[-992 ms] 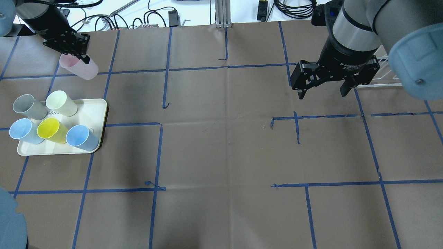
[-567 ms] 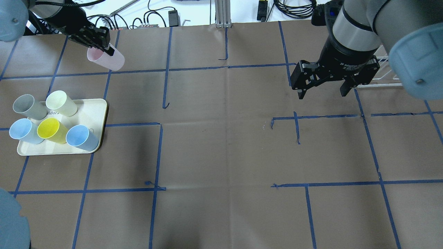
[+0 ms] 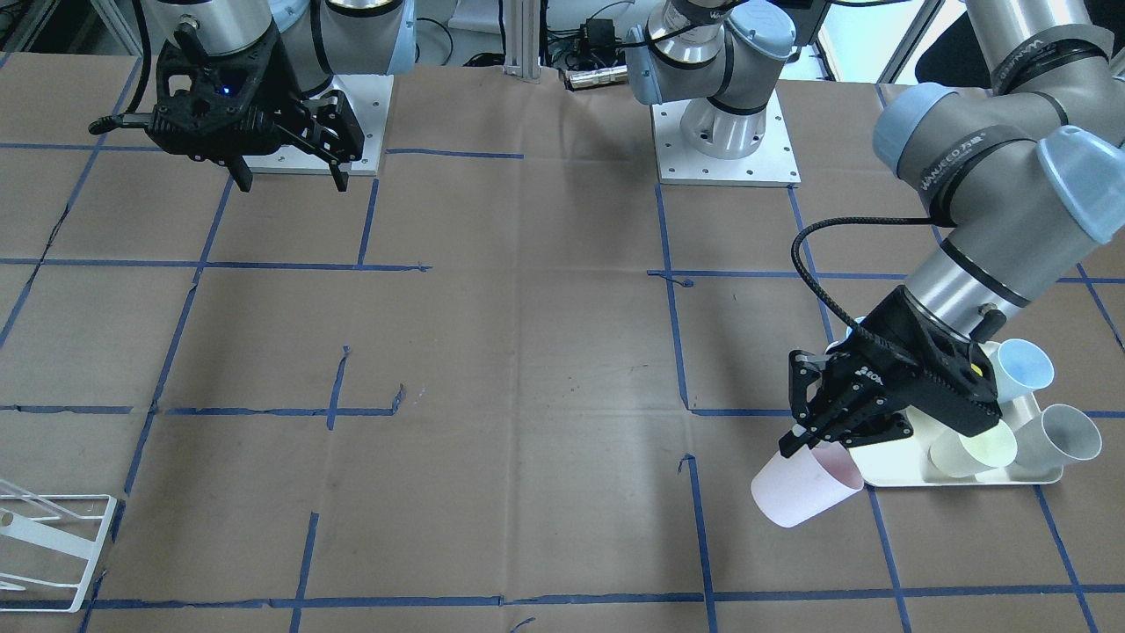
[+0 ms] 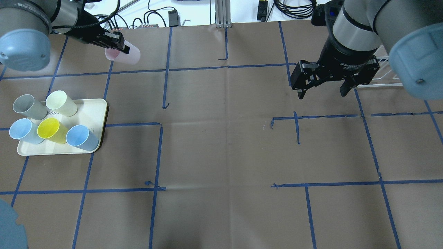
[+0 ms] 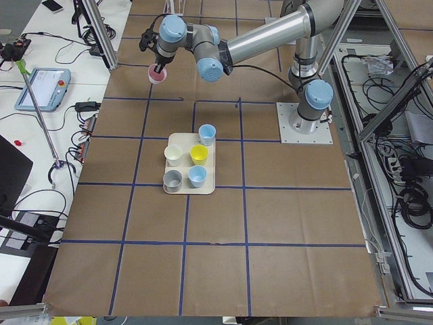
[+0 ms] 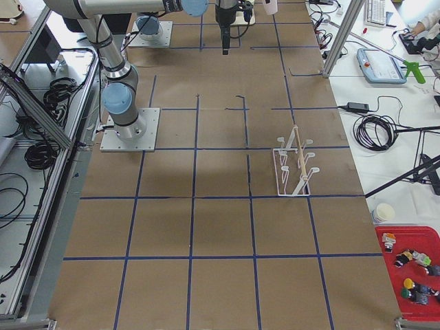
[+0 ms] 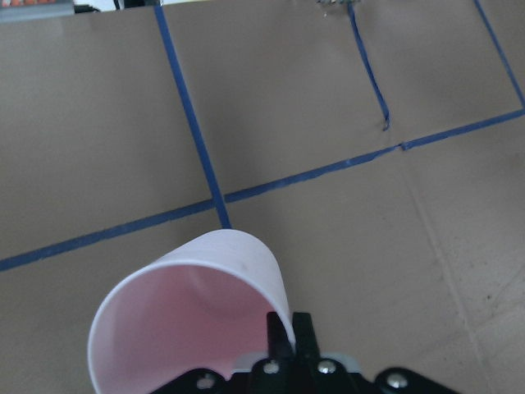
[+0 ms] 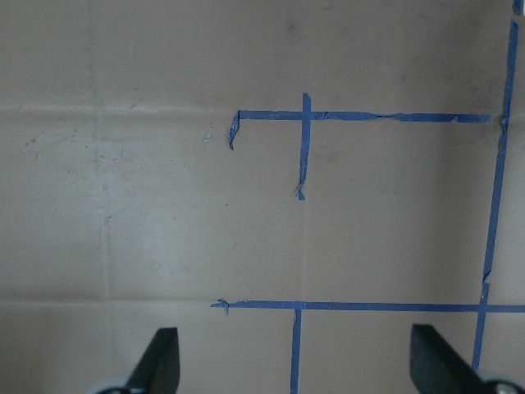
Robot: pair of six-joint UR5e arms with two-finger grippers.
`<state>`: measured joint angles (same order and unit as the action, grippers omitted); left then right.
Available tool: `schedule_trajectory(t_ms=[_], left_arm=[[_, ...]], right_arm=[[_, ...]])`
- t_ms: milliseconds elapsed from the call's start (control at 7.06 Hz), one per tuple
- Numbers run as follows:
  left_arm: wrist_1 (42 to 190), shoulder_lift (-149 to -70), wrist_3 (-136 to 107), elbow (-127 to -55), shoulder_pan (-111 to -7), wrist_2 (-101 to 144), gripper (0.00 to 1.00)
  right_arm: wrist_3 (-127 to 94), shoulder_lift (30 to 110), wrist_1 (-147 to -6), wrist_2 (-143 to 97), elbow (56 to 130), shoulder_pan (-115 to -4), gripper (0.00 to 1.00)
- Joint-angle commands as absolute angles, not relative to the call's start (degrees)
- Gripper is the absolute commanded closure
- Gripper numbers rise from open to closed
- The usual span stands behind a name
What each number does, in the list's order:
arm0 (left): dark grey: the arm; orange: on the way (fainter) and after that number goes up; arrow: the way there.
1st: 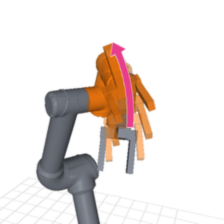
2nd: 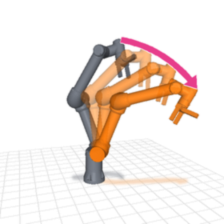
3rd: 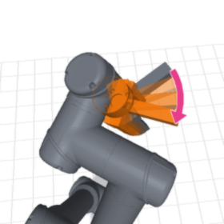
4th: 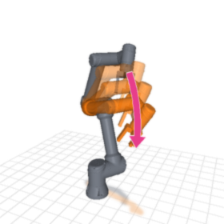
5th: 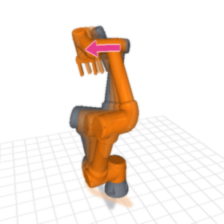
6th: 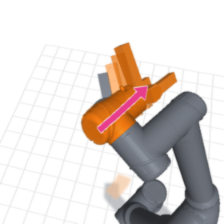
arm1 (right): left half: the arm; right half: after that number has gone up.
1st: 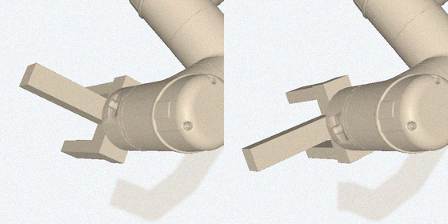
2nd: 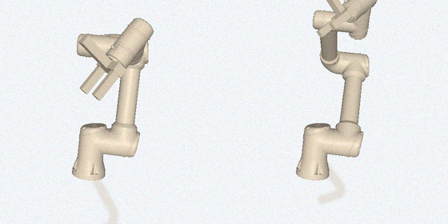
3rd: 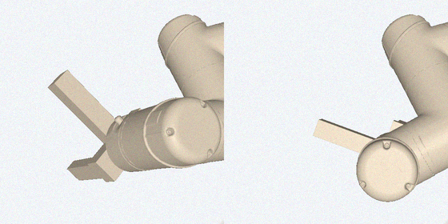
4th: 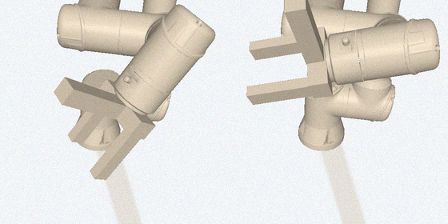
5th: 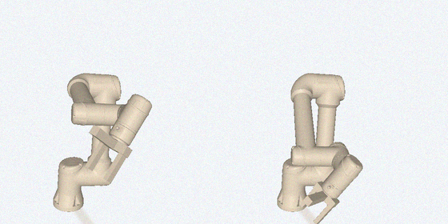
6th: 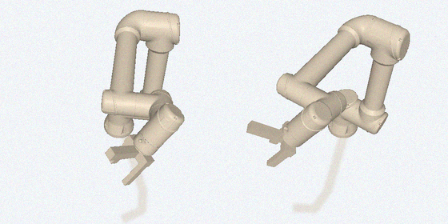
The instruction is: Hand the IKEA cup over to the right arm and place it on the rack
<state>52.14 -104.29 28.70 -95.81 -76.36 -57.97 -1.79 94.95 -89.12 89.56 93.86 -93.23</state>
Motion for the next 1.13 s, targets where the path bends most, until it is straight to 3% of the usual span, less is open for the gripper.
schedule_trajectory(t_ms=[0,425,992], left_arm=[[41.0,-101.3,29.5,-103.1,-76.4,-45.8,1.00],[15.7,-101.9,29.4,-115.5,-76.0,-29.3,1.00],[-2.7,-104.5,28.9,-119.1,-76.4,-9.8,1.00]], right_arm=[[-2.1,94.9,-89.3,88.8,93.9,-92.7,0.00],[-3.3,94.2,-110.4,75.6,101.2,-91.9,0.01],[-23.7,91.2,-131.6,53.6,109.2,-88.0,0.01]])
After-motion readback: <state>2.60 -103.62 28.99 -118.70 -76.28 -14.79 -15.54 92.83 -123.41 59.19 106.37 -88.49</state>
